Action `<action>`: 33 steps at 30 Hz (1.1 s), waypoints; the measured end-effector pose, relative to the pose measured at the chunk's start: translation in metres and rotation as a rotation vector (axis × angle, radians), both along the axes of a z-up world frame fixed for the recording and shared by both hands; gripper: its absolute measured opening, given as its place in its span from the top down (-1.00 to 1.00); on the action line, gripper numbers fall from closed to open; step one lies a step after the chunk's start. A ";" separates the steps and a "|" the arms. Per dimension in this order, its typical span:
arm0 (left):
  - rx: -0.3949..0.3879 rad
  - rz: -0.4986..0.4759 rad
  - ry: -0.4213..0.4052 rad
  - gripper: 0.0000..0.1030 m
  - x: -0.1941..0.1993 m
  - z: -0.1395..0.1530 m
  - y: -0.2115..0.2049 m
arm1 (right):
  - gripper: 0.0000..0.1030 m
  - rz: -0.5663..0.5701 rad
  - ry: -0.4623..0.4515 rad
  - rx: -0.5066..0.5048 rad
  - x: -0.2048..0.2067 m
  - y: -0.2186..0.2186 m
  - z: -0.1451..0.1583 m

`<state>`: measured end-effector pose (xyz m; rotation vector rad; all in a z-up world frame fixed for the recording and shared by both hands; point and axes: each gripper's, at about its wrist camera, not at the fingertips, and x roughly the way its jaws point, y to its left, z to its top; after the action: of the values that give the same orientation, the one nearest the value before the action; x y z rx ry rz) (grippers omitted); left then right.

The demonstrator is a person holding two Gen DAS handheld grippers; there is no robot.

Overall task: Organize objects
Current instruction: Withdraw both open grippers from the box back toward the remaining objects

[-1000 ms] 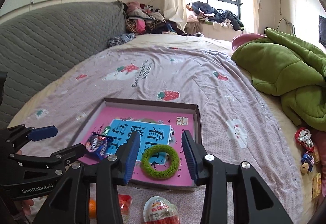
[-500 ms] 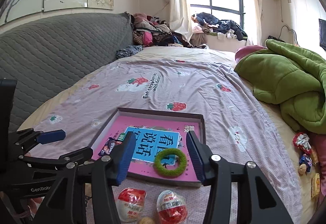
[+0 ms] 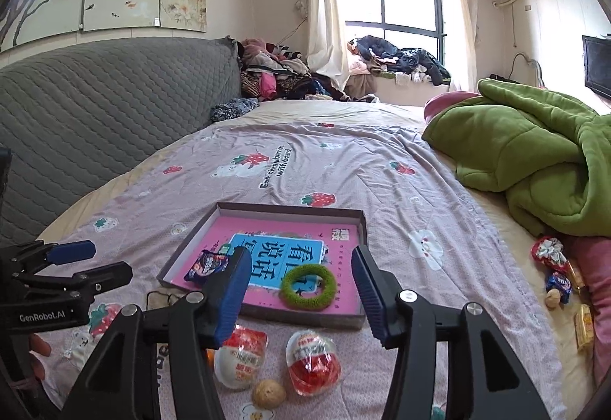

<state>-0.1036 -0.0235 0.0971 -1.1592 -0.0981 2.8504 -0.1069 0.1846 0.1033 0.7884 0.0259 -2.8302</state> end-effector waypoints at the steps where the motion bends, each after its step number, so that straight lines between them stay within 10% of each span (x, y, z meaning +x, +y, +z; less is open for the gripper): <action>1: -0.004 0.002 0.000 -0.50 0.003 -0.002 -0.001 | -0.05 -0.003 0.003 -0.003 0.003 0.001 -0.001; 33: -0.050 -0.003 -0.042 -0.50 0.042 -0.042 -0.001 | -0.26 0.027 -0.060 0.005 0.045 -0.008 -0.038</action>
<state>-0.0620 -0.0240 0.0555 -1.2271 -0.0272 2.8424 -0.0619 0.1765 0.0653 0.8666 0.0346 -2.7806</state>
